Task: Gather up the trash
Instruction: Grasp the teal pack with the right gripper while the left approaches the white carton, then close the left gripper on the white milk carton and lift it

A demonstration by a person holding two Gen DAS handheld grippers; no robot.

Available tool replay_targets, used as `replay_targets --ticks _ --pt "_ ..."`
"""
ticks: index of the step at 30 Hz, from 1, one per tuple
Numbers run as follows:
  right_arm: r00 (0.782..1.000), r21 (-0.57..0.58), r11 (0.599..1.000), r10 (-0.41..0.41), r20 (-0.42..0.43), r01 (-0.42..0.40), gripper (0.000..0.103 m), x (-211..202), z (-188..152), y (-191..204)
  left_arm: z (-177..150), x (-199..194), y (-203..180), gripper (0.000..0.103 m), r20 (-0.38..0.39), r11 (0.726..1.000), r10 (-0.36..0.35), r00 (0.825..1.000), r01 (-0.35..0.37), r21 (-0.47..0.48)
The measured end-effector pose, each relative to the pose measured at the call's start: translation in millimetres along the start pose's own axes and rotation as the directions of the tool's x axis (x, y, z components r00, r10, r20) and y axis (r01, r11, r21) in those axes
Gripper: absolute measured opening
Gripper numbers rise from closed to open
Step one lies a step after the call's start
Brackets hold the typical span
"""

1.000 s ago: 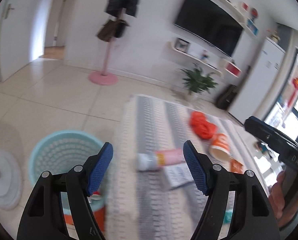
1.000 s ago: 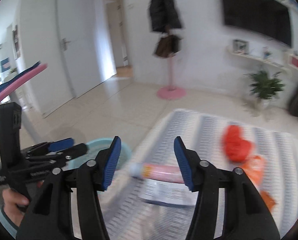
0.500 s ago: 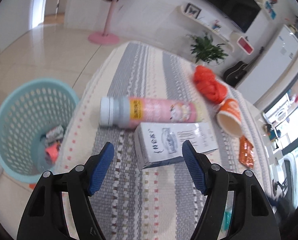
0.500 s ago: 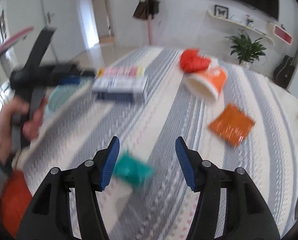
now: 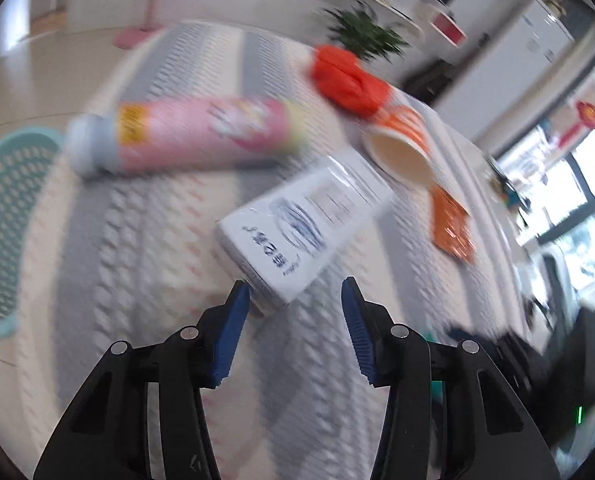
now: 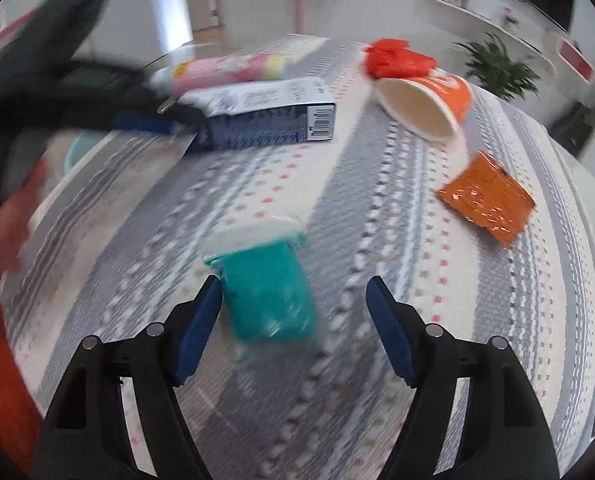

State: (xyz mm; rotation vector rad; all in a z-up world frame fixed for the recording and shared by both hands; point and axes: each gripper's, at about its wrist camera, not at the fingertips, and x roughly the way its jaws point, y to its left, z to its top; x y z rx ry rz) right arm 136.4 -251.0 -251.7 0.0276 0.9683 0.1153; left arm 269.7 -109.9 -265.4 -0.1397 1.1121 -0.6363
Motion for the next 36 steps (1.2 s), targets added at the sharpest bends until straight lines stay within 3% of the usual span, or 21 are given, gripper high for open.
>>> replay_targets --ticks 1,3,10,15,19,22,24,25,27,29,33,35,36 --pt "1.0 0.017 1.0 0.019 0.002 -0.019 0.053 0 1 -8 -5 1 -9 0.046 -0.018 0.999 -0.023 1.0 0.024 0.025" --pt "0.999 0.043 0.999 0.032 0.003 -0.032 0.037 -1 1 -18 -11 0 -22 0.046 -0.031 0.997 -0.041 0.999 0.043 0.068" --pt "0.999 0.135 0.991 0.0 0.046 -0.006 0.037 -16 -3 -54 -2 -13 -44 0.065 0.007 0.987 -0.056 0.998 0.055 0.148" --pt "0.998 0.135 0.991 -0.032 0.054 0.025 0.037 -23 -6 -62 29 2 -40 0.078 0.055 0.987 0.052 0.997 -0.06 0.151" --pt "0.998 0.133 0.991 -0.029 0.053 0.021 0.037 -18 -4 -64 42 33 -42 0.078 -0.008 0.974 0.109 0.994 -0.105 0.202" --pt "0.999 0.135 0.991 -0.032 0.041 0.026 0.037 -12 -6 -64 46 46 -43 0.077 -0.006 0.962 0.163 0.987 -0.158 0.221" --pt "0.999 0.145 0.989 -0.032 0.031 0.028 0.039 -7 -6 -67 46 53 -44 0.069 -0.018 0.959 0.18 0.983 -0.172 0.224" --pt "0.999 0.151 0.988 -0.028 0.027 0.024 0.046 -5 -7 -67 45 57 -45 0.062 -0.025 0.958 0.188 0.982 -0.177 0.225" --pt "0.999 0.165 0.986 -0.021 0.025 0.017 0.062 -5 -9 -69 41 60 -45 0.056 -0.024 0.955 0.202 0.979 -0.192 0.228" --pt "0.999 0.168 0.986 -0.003 0.035 -0.003 0.063 -9 -11 -69 37 58 -46 0.054 -0.013 0.956 0.197 0.98 -0.189 0.223" --pt "1.0 0.172 0.985 -0.004 0.015 0.001 0.062 -7 -12 -66 31 46 -42 0.052 0.008 0.968 0.173 0.985 -0.171 0.185" --pt "1.0 0.171 0.985 -0.022 0.006 0.021 0.048 -6 -9 -64 29 36 -41 0.052 0.032 0.974 0.152 0.988 -0.156 0.166" --pt "1.0 0.16 0.987 -0.03 -0.002 0.029 0.036 -5 -7 -61 28 29 -41 0.052 0.046 0.976 0.141 0.989 -0.146 0.158"
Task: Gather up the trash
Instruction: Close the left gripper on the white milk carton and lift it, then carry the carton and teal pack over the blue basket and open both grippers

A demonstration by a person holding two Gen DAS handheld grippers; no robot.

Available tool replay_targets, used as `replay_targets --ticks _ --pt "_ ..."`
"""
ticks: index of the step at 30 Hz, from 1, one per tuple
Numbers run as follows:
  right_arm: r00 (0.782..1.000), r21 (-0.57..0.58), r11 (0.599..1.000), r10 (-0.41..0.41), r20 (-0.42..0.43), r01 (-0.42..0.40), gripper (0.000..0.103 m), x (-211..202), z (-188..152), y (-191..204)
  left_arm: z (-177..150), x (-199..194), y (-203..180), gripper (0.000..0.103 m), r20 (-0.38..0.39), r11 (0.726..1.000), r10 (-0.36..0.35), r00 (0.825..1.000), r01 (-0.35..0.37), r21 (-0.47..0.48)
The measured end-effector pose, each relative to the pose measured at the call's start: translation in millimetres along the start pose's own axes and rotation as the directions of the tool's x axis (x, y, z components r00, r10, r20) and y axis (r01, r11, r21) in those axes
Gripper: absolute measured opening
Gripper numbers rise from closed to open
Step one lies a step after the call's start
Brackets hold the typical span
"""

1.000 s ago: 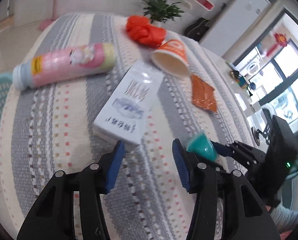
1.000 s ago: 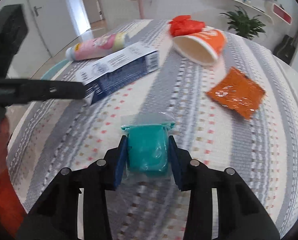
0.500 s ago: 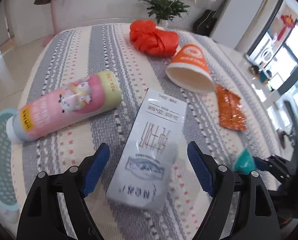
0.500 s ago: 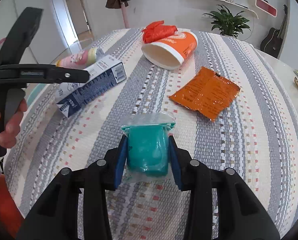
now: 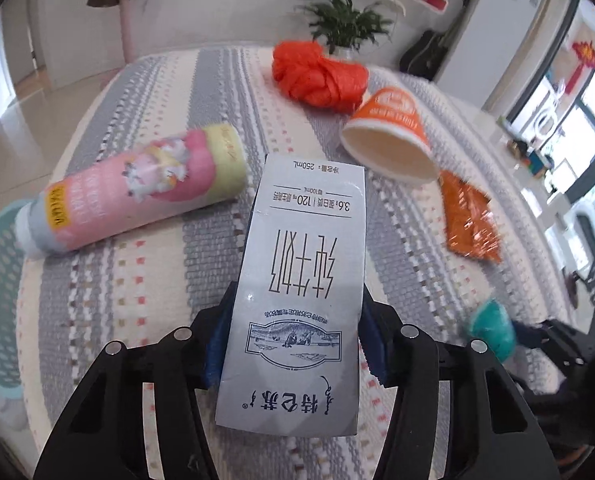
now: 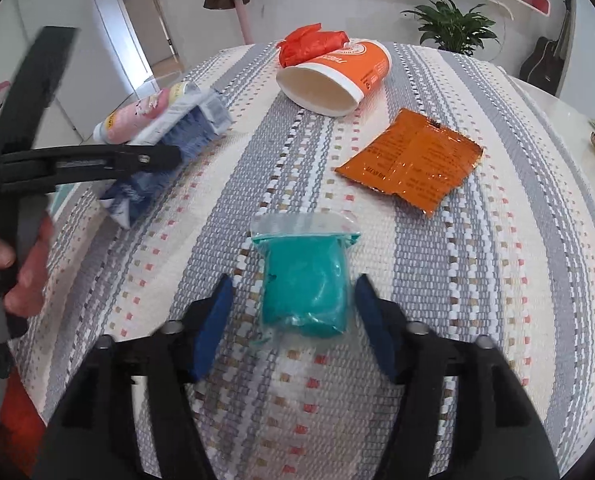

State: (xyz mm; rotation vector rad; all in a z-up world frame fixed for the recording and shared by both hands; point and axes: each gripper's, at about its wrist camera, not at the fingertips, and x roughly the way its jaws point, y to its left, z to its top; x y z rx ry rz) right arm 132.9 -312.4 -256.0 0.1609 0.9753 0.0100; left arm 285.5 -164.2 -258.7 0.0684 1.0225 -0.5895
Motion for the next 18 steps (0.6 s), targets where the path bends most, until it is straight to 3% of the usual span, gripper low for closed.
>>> replay_targets --ticks 6,9,13,18 --pt "0.997 -0.085 0.996 0.034 0.066 -0.028 0.035 -18 23 38 -1 -67 23 0.052 0.139 1.0 -0.007 0.99 0.011 -0.028" --pt "0.99 -0.142 0.989 0.063 0.123 -0.045 0.035 -31 43 67 1 -106 49 0.052 0.218 0.997 0.007 0.976 0.009 -0.074" --pt "0.97 -0.232 0.969 0.13 0.206 -0.081 0.035 -49 80 122 1 -159 90 0.052 0.315 0.99 0.083 0.945 -0.042 -0.132" --pt "0.937 -0.328 0.932 0.242 0.25 -0.153 0.035 -54 120 199 -6 -208 155 0.052 0.397 0.96 0.194 0.897 -0.09 -0.267"
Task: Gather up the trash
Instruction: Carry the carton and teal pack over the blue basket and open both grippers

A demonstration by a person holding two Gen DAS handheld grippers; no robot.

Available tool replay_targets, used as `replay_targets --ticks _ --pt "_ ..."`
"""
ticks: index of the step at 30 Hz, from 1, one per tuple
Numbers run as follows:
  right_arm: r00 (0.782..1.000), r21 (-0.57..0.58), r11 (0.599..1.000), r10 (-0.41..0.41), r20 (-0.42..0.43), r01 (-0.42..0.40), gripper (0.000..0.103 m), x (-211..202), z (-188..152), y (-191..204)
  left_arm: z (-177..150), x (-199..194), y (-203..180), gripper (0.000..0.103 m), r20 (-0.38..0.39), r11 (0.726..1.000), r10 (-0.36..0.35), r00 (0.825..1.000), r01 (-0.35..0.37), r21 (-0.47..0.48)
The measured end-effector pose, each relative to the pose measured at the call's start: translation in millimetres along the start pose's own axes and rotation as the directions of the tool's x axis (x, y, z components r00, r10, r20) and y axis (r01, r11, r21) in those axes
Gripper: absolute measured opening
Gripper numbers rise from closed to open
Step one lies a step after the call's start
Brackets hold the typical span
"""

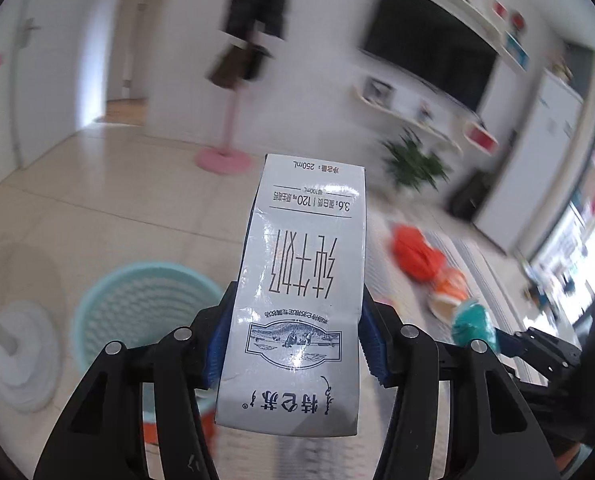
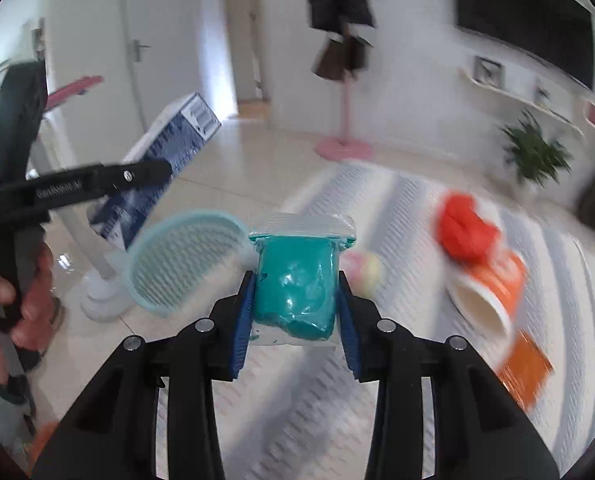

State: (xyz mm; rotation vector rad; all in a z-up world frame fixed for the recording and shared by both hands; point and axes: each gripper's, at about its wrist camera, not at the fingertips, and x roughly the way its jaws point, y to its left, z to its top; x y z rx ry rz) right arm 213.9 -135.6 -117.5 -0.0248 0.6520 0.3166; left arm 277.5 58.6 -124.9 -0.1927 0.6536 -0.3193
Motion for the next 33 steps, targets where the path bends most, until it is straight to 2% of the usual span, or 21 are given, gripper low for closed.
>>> replay_targets --ticks 3,6,10,13,16,18,21,23,24,25,26,31,33 --pt "0.999 -0.037 0.999 0.033 0.01 -0.033 0.035 20 21 31 7 -5 39 0.052 0.015 0.996 0.063 0.998 -0.062 -0.066" --pt "0.998 -0.049 0.997 0.066 -0.016 -0.067 0.035 49 37 60 9 -2 76 0.052 0.008 0.985 0.11 0.994 -0.108 -0.136" --pt "0.991 -0.027 0.996 0.082 -0.104 -0.085 0.035 108 49 83 4 18 121 0.053 -0.044 0.964 0.174 0.984 -0.179 -0.196" --pt "0.974 0.04 0.993 0.117 -0.196 -0.111 0.035 151 46 85 -5 42 149 0.053 -0.108 0.949 0.208 0.972 -0.228 -0.219" --pt "0.962 0.051 0.997 0.062 -0.266 -0.05 0.035 183 38 89 -17 61 171 0.053 -0.161 0.943 0.218 0.963 -0.25 -0.217" --pt "0.956 0.046 0.998 0.052 -0.287 -0.04 0.036 196 33 90 -24 68 181 0.053 -0.18 0.941 0.228 0.957 -0.264 -0.21" --pt "0.953 0.041 0.999 0.04 -0.299 -0.029 0.037 206 29 91 -35 80 192 0.054 -0.204 0.94 0.214 0.955 -0.258 -0.222" --pt "0.951 0.05 0.998 0.038 -0.308 -0.024 0.041 213 29 91 -38 87 196 0.055 -0.212 0.939 0.219 0.952 -0.265 -0.22" --pt "0.95 0.052 0.999 0.033 -0.309 -0.017 0.047 215 30 90 -38 90 196 0.062 -0.219 0.936 0.233 0.947 -0.28 -0.214" --pt "0.953 0.048 0.999 0.032 -0.301 -0.019 0.048 213 30 92 -40 91 195 0.071 -0.226 0.932 0.248 0.942 -0.296 -0.21" --pt "0.955 0.041 0.999 0.036 -0.294 -0.025 0.048 212 32 94 -41 94 197 0.073 -0.227 0.93 0.25 0.941 -0.299 -0.214" --pt "0.968 0.01 0.999 0.036 -0.249 -0.034 0.048 196 37 92 -45 86 199 0.076 -0.225 0.928 0.224 0.948 -0.278 -0.249" --pt "0.975 0.012 1.0 0.031 -0.22 -0.029 0.048 185 38 89 -41 76 192 0.076 -0.194 0.934 0.207 0.959 -0.252 -0.253"
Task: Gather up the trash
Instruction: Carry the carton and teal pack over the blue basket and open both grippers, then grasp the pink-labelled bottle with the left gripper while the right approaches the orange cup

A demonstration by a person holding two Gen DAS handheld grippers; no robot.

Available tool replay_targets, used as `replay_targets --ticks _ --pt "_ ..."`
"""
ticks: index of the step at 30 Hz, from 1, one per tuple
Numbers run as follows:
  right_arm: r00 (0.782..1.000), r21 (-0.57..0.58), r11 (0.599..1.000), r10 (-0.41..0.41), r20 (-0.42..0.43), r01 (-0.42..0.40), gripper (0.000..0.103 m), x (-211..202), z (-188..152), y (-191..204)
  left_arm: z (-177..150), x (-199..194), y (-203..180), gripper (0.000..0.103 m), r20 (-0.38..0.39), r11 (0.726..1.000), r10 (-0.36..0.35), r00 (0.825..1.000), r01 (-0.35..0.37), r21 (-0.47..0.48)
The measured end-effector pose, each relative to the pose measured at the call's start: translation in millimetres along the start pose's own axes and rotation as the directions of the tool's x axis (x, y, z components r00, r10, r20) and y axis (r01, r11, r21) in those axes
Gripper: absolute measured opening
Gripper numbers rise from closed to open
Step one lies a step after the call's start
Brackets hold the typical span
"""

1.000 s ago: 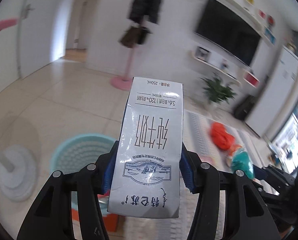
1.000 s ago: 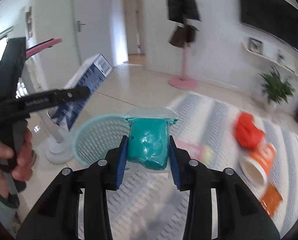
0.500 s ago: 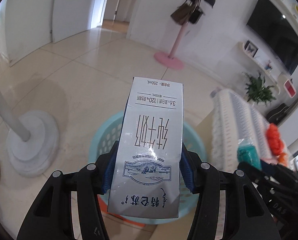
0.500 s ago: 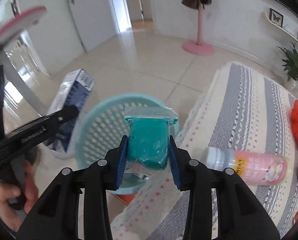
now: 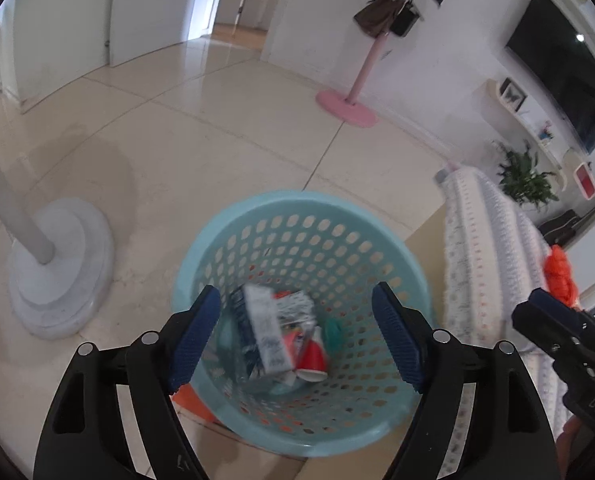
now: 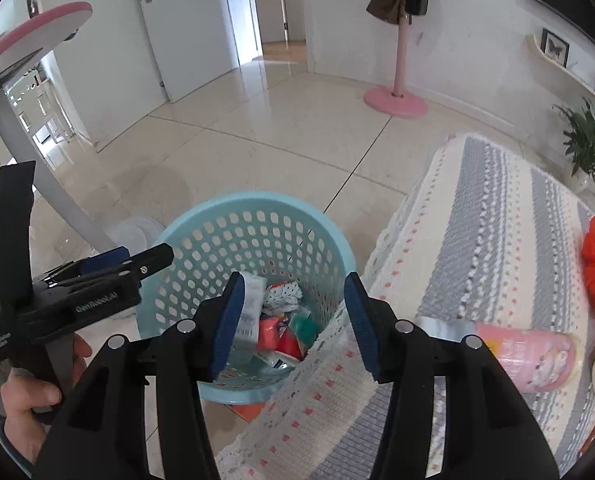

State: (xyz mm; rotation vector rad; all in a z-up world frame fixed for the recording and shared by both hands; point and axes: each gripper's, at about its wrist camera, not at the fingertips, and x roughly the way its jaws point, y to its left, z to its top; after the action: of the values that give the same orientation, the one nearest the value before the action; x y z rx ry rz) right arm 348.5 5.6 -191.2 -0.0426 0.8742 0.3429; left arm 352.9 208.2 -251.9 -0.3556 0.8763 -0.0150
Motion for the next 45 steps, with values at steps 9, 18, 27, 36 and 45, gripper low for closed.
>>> replay_targets --ticks 9,18,27,36,45 --pt "0.965 0.095 0.993 -0.091 0.247 0.069 0.048 -131 -8 -54 6 -77 -78 0.074 0.129 0.978 -0.16 0.979 0.139 0.155" --pt "0.914 0.297 0.917 -0.338 0.225 0.266 0.048 -217 -97 -182 -19 -99 -195 0.076 0.12 0.9 -0.284 0.951 0.222 0.376" --pt "0.91 0.436 0.816 -0.414 -0.017 0.38 0.036 -200 -203 -286 -49 2 -219 0.07 -0.016 0.935 -0.18 0.983 0.176 0.309" --pt "0.93 0.509 0.784 -0.354 -0.101 0.354 0.031 -165 -251 -309 -71 37 -232 0.045 -0.155 0.922 -0.202 0.967 0.241 0.303" --pt "0.944 0.554 0.775 -0.325 -0.064 0.304 0.031 -172 -259 -317 -133 2 -264 0.045 -0.352 0.817 -0.34 0.872 0.459 0.348"
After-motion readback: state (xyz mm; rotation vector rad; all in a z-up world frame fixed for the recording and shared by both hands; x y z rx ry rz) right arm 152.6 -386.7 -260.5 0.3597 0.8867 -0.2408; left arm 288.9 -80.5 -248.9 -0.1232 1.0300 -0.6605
